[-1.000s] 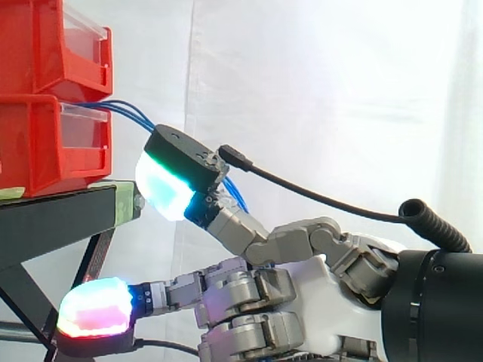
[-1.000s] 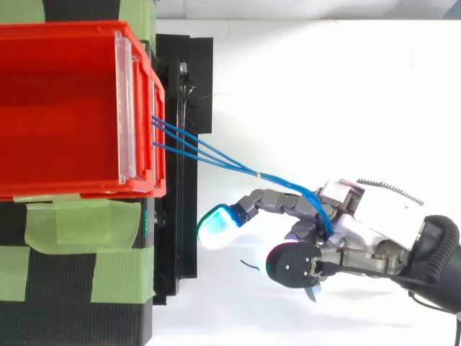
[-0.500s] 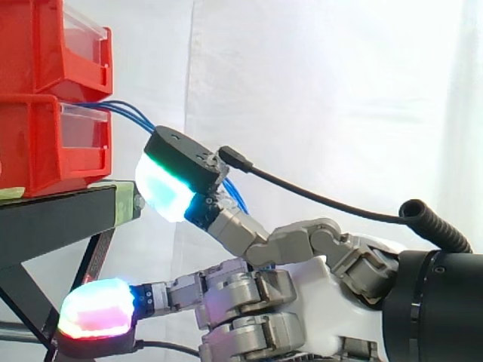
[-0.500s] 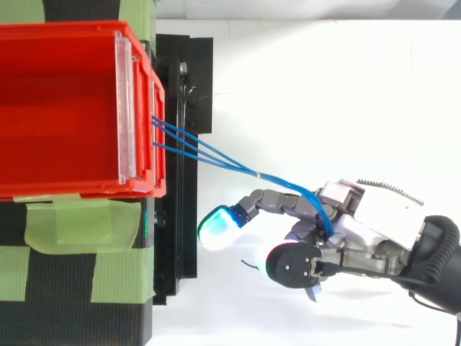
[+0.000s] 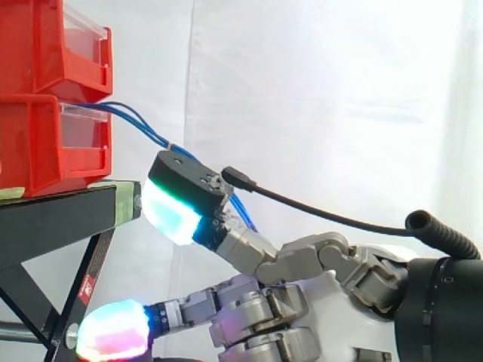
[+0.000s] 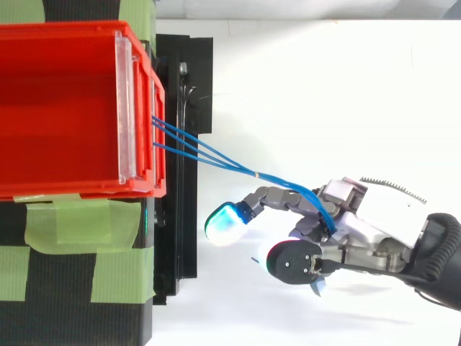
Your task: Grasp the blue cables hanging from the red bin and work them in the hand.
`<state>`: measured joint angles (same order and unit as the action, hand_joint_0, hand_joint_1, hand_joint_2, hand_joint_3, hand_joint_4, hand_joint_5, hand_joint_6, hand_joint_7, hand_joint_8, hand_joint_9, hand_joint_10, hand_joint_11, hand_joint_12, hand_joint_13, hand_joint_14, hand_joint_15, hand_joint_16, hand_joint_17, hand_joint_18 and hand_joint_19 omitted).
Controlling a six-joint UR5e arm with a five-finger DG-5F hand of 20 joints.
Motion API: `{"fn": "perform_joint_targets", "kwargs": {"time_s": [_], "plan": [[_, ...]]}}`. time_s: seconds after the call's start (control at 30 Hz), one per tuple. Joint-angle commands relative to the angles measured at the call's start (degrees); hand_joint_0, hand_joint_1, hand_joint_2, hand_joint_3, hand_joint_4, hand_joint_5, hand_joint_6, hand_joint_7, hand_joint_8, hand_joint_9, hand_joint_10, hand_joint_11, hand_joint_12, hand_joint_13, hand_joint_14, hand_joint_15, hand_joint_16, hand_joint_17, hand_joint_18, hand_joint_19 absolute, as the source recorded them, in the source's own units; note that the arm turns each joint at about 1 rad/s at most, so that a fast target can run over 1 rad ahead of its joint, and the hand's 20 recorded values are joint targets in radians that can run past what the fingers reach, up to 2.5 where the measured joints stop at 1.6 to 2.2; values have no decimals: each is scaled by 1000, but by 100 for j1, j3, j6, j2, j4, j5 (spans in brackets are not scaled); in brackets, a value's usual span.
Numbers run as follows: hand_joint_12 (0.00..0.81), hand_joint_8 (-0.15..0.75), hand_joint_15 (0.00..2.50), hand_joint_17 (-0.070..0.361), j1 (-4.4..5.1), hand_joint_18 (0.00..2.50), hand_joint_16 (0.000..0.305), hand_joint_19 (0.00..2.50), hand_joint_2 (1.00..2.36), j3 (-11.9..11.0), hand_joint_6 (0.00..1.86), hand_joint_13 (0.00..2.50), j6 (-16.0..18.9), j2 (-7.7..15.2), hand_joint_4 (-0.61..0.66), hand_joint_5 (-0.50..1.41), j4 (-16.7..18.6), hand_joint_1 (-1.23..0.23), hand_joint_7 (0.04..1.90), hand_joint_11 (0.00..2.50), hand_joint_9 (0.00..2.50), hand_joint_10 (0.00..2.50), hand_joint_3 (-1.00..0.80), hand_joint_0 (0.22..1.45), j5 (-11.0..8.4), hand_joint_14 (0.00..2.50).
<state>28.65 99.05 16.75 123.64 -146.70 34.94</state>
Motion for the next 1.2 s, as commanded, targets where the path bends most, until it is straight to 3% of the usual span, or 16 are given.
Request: {"fn": "perform_joint_targets", "kwargs": {"time_s": [0.0,0.27,0.37,0.53,0.8,1.07,1.1,1.17], "plan": [[771,519,2010,183,-9,2500,244,763,1000,-44,14,2085,109,-121,269,210,-719,-542,1053,2500,1736,2500,-1000,757,30,2500],[771,519,2010,183,-149,2500,244,763,1000,-474,13,2085,346,-420,261,213,-1959,-542,1058,2500,1736,2500,-1000,757,74,2500],[771,519,2010,183,-211,2500,244,763,1000,-659,14,2085,337,-508,258,218,-2214,-544,1068,2500,1736,2500,-1000,755,136,2500],[771,519,2010,183,-325,2500,244,763,1000,-887,14,2085,346,-578,239,209,-2600,-544,1077,2500,1736,2500,-1000,747,505,2500],[771,519,2010,183,-395,2500,244,763,1000,-896,13,2085,188,-745,227,169,-2732,-538,1088,2500,1736,2500,-1000,731,698,2500],[771,519,2010,183,-404,2500,244,763,1000,-896,12,2085,-348,-859,198,112,-2811,-533,1092,2500,1736,2500,-1000,720,945,2500],[771,519,2010,183,-439,2500,244,763,1000,-896,12,2085,-383,-903,192,104,-2890,-532,1092,2500,1736,2500,-1000,719,1068,2500],[771,519,2010,183,-492,2500,244,763,1000,-896,11,2085,-418,-1009,182,85,-2996,-532,1095,2500,1736,2500,-1000,716,1120,2500]]}}
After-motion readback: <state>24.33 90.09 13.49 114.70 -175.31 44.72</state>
